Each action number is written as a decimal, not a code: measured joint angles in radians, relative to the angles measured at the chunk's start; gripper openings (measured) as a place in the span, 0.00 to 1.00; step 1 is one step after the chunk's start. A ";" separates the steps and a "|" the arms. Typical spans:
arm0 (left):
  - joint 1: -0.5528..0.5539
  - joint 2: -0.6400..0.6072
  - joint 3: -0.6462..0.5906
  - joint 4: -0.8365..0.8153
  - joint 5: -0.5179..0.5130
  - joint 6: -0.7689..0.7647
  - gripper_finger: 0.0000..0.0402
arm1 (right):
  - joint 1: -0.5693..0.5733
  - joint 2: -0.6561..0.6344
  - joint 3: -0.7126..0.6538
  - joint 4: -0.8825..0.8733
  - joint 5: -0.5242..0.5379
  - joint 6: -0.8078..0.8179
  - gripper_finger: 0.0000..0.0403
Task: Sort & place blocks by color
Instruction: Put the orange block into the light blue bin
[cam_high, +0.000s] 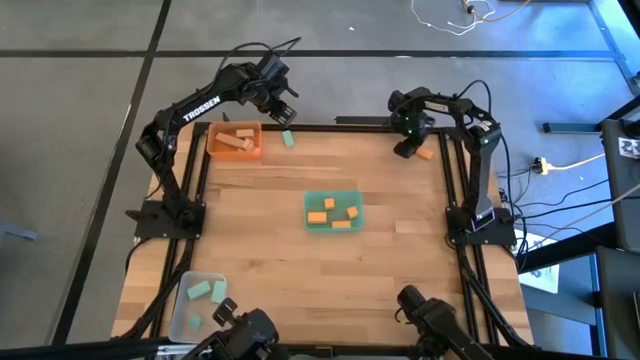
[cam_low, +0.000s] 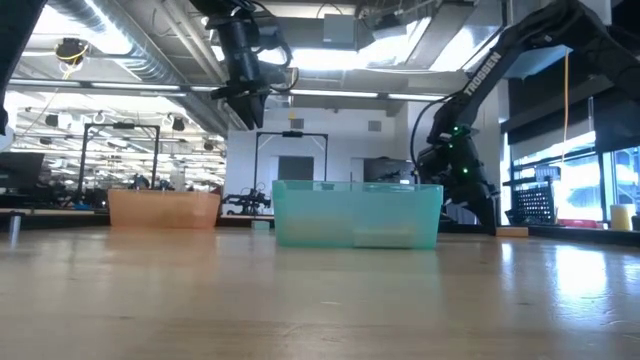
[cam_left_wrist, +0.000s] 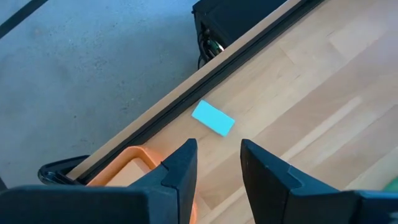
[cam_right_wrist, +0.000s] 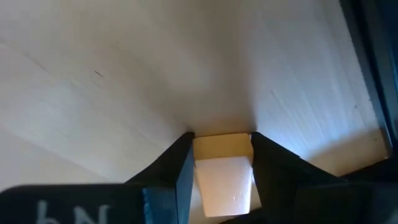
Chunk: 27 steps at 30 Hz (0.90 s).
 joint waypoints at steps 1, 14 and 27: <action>-0.001 0.000 0.000 0.000 0.000 0.000 0.28 | 0.008 0.003 0.012 -0.011 0.008 0.000 0.32; -0.004 0.000 0.000 -0.017 -0.002 0.001 0.28 | 0.154 0.005 0.256 -0.235 -0.064 0.006 0.32; 0.029 0.000 0.000 -0.022 -0.005 0.054 0.28 | 0.499 0.003 0.556 -0.328 -0.378 0.035 0.32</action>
